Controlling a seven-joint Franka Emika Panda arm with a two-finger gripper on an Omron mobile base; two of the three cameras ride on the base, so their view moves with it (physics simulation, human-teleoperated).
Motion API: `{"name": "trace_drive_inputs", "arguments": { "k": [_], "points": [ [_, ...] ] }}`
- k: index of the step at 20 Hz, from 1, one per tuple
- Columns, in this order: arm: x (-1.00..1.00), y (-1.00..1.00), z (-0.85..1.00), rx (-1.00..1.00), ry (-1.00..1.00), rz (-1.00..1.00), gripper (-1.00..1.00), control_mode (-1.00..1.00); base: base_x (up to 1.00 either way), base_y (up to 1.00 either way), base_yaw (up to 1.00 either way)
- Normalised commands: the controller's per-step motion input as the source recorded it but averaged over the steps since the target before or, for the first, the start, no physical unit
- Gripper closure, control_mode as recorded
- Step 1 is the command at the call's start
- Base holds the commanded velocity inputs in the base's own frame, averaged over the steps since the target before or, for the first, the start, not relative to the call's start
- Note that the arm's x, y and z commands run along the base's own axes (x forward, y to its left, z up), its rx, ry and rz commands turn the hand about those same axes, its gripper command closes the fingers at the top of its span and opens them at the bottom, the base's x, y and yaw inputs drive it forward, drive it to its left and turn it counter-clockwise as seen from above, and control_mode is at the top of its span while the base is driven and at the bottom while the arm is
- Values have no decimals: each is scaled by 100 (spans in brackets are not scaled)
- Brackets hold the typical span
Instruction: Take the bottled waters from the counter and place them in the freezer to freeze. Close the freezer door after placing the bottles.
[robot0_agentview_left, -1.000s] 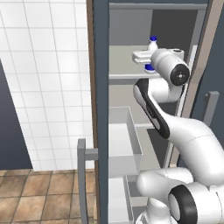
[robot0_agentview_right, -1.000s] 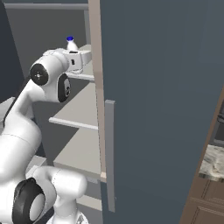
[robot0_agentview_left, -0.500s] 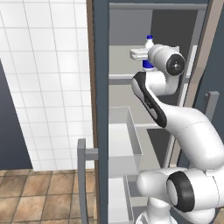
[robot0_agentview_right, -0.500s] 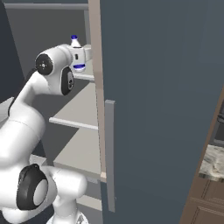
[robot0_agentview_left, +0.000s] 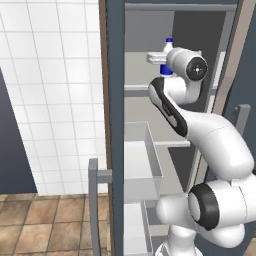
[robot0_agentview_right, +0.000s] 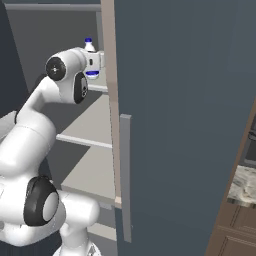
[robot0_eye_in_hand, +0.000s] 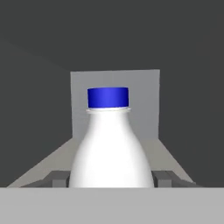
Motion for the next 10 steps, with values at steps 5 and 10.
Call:
{"name": "trace_drive_inputs", "arguments": {
  "k": [5,10],
  "points": [
    [22,-1,-7,8,0,0,100,-100,0,0,0],
    [25,-3,-19,2,-1,0,100,-100,0,0,0]
  ]
}}
